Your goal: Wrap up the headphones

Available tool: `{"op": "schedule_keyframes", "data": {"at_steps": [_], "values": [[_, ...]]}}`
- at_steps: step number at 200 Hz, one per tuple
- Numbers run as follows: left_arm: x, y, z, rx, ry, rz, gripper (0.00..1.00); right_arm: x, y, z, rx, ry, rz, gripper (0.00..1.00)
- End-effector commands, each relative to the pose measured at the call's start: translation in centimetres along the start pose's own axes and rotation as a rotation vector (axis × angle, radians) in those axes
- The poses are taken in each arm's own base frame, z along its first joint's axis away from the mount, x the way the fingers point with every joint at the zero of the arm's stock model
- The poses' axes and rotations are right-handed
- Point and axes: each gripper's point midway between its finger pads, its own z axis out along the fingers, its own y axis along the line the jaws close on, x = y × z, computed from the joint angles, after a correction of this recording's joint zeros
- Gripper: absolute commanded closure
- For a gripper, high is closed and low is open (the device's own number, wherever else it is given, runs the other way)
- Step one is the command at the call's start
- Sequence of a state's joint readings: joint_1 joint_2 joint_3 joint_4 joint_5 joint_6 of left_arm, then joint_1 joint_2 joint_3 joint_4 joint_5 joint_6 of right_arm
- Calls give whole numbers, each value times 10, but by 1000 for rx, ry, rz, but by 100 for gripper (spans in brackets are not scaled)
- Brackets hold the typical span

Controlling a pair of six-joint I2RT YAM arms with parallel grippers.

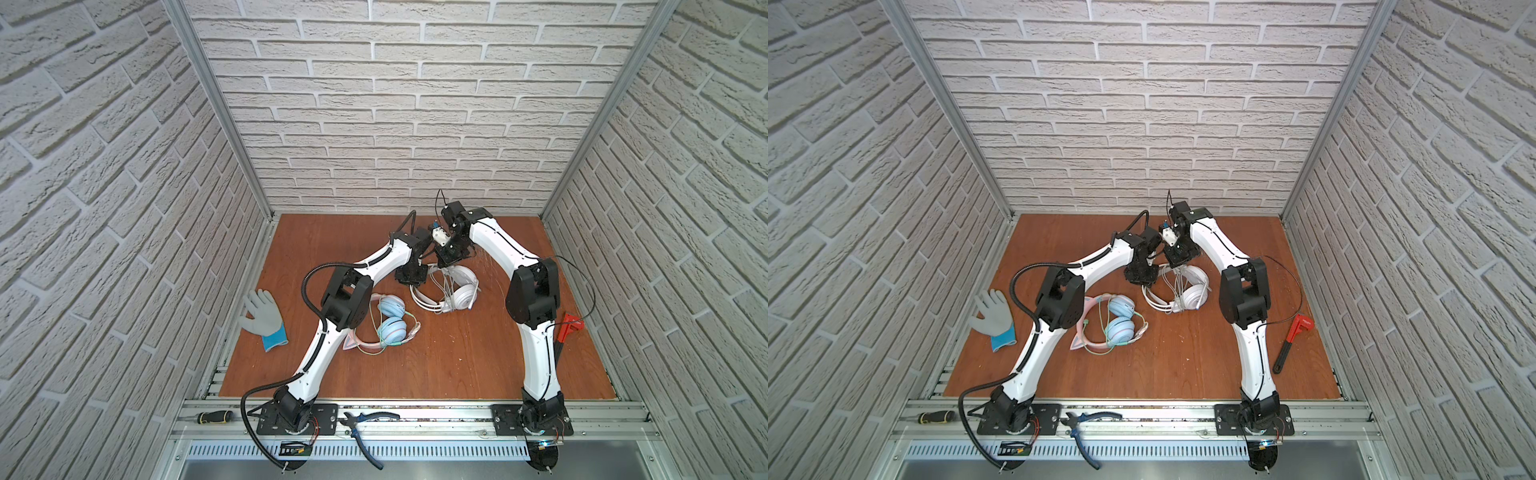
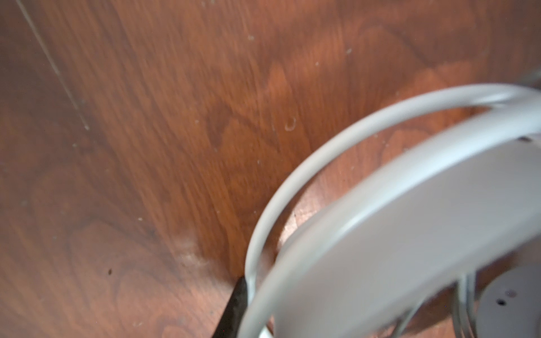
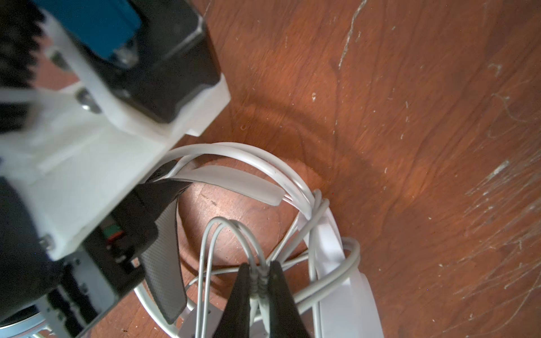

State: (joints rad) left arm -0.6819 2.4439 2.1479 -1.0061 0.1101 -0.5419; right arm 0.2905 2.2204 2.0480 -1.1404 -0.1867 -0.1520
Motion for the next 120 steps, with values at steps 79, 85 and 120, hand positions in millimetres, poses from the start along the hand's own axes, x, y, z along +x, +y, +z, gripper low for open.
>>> {"op": "schedule_keyframes", "data": {"at_steps": [79,85,120], "values": [[8,-4,9,-1,43,21,78,0,15,26,-83,32,66,95],[8,-4,8,-1,44,22,78,0,17,27,-88,34,67,95],[7,-4,5,-2,37,20,78,4,10,32,-46,47,89,95]]}}
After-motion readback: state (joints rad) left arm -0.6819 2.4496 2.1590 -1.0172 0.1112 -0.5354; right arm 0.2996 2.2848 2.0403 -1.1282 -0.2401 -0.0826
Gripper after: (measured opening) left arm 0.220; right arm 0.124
